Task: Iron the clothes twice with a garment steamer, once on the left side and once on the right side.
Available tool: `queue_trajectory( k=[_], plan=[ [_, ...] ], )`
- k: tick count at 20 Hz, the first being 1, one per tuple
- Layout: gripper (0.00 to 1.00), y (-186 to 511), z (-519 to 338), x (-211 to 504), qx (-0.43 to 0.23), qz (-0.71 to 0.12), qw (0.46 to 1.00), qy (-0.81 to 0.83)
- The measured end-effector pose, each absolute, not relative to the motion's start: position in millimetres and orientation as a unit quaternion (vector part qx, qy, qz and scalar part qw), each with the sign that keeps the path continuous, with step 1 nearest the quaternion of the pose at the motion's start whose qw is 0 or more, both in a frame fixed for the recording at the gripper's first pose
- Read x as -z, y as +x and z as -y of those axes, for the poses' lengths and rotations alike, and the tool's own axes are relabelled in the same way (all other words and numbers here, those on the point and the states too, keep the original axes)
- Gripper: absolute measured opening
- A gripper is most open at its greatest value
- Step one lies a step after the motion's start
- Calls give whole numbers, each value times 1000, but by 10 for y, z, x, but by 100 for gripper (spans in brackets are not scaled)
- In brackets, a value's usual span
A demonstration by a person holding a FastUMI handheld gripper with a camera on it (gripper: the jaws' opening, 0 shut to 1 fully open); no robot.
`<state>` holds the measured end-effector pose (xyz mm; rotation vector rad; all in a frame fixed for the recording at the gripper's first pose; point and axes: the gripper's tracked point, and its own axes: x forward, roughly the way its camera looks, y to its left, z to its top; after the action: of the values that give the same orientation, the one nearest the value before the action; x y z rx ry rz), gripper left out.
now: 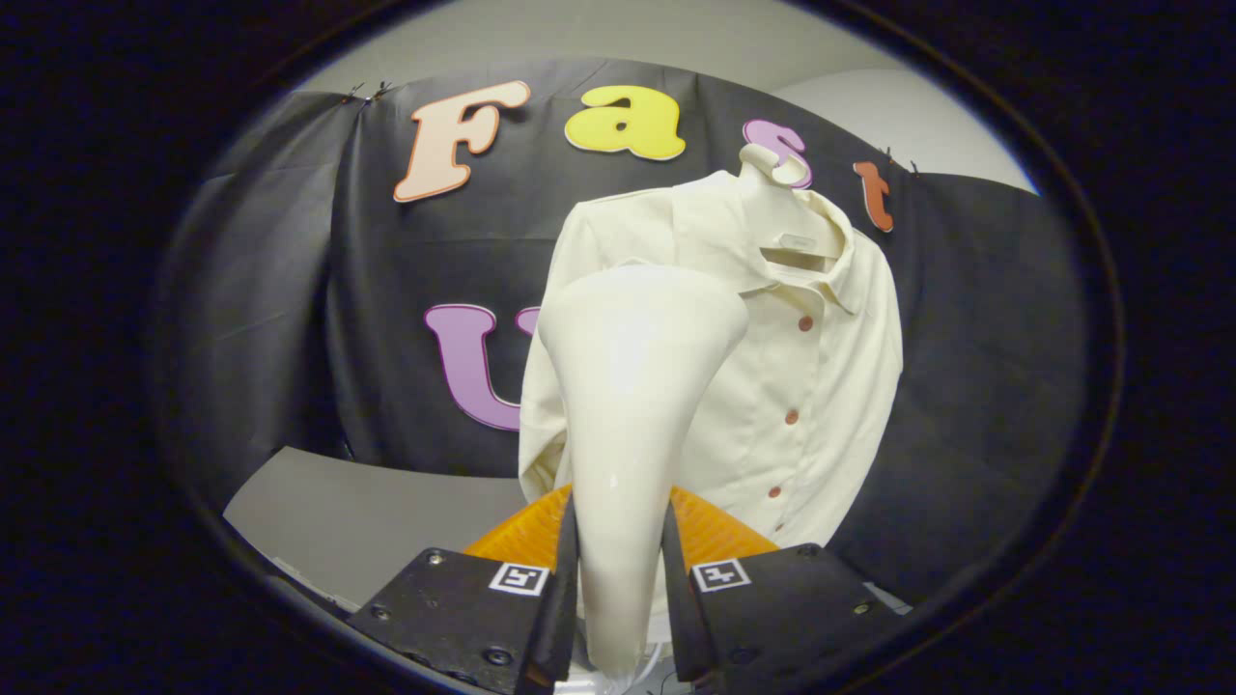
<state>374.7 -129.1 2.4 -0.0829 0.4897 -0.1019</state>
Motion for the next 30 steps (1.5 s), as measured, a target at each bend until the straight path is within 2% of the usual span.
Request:
queue_trajectory(
  k=[5, 12, 30],
  plan=[
    [40, 3958, 1327, 243, 49, -245, 966, -61],
    [40, 4002, 1481, 378, 71, -223, 972, -4],
    [41, 3384, 1453, 1776, 9, -337, 941, 11]
  ],
)
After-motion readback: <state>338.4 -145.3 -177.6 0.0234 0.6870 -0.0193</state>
